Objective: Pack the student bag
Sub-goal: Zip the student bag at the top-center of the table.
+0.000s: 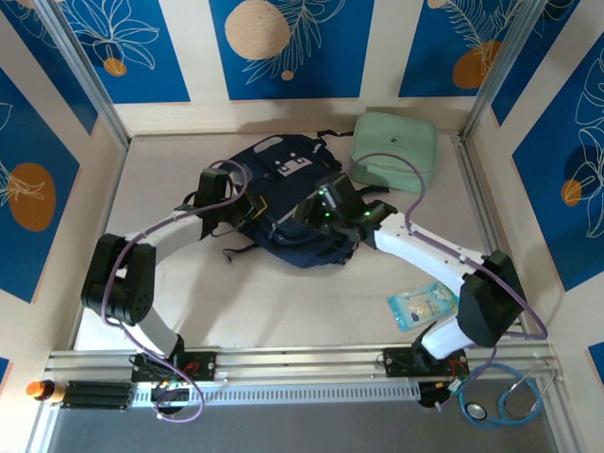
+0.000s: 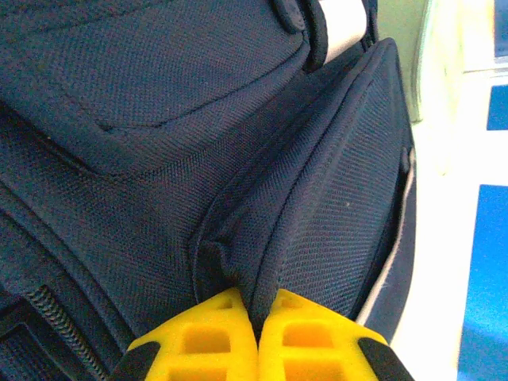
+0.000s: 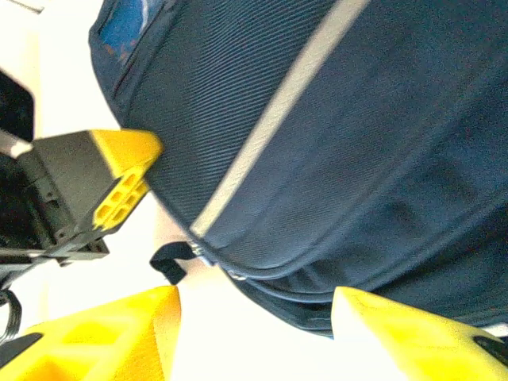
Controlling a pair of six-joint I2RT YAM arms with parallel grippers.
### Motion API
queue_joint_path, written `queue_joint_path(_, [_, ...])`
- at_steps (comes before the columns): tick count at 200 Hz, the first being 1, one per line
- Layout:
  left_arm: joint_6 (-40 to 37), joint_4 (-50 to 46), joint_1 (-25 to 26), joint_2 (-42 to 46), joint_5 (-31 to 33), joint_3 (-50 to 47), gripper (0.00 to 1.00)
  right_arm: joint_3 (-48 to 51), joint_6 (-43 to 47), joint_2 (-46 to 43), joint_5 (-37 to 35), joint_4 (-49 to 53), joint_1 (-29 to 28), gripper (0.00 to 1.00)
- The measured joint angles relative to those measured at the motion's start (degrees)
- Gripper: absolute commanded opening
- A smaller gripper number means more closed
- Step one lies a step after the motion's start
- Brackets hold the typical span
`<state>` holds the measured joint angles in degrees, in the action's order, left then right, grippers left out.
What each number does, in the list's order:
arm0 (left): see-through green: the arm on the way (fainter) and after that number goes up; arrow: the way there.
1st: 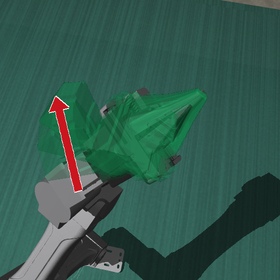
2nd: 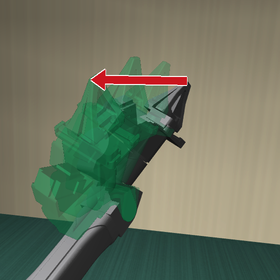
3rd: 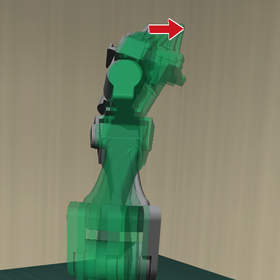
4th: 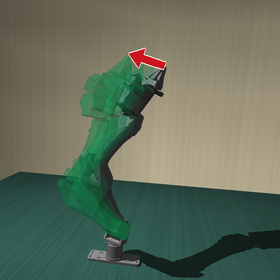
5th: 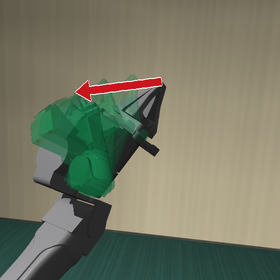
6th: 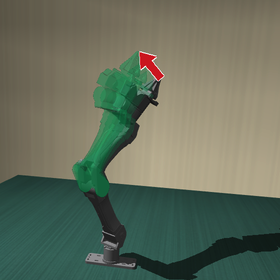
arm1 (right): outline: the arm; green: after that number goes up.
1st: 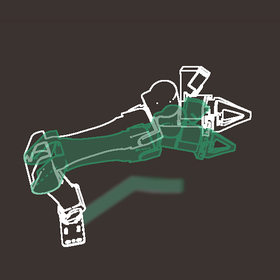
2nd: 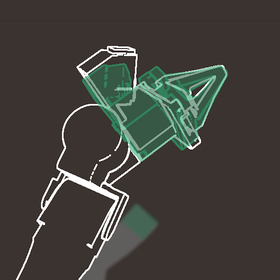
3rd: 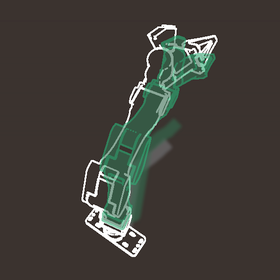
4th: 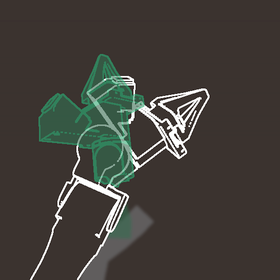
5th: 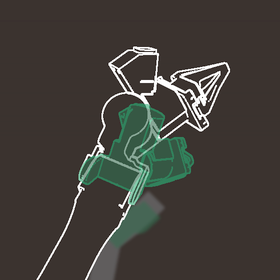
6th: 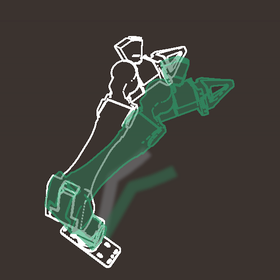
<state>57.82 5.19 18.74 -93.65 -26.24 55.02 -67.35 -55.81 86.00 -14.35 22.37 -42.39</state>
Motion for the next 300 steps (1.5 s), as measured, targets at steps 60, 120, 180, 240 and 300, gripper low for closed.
queue_joint_path(60, [9.5, 6.4, 4.0, 0.0, 1.7, -0.8, 0.0, -4.6, 2.2, 8.0, -6.5, 3.3, -8.3, 0.39])
queue_joint_path(120, [12.4, 9.0, 4.8, -1.0, 1.7, -0.8, 0.0, -6.4, 2.9, 11.6, -12.3, 4.0, -8.6, 0.33])
queue_joint_path(180, [12.4, 9.3, 4.8, -1.0, 1.7, -0.8, 0.0, -10.3, 3.7, 15.8, -15.3, 5.0, -8.4, 0.22])
queue_joint_path(240, [12.4, 9.4, 4.8, -1.1, 1.9, -0.8, 0.0, -13.4, 2.9, 18.3, -16.2, 8.4, -8.4, 0.22])
queue_joint_path(300, [12.1, 9.4, 4.7, -1.3, 1.9, -0.8, 0.0, -14.0, 2.9, 18.9, -16.7, 9.7, -8.2, 0.01])
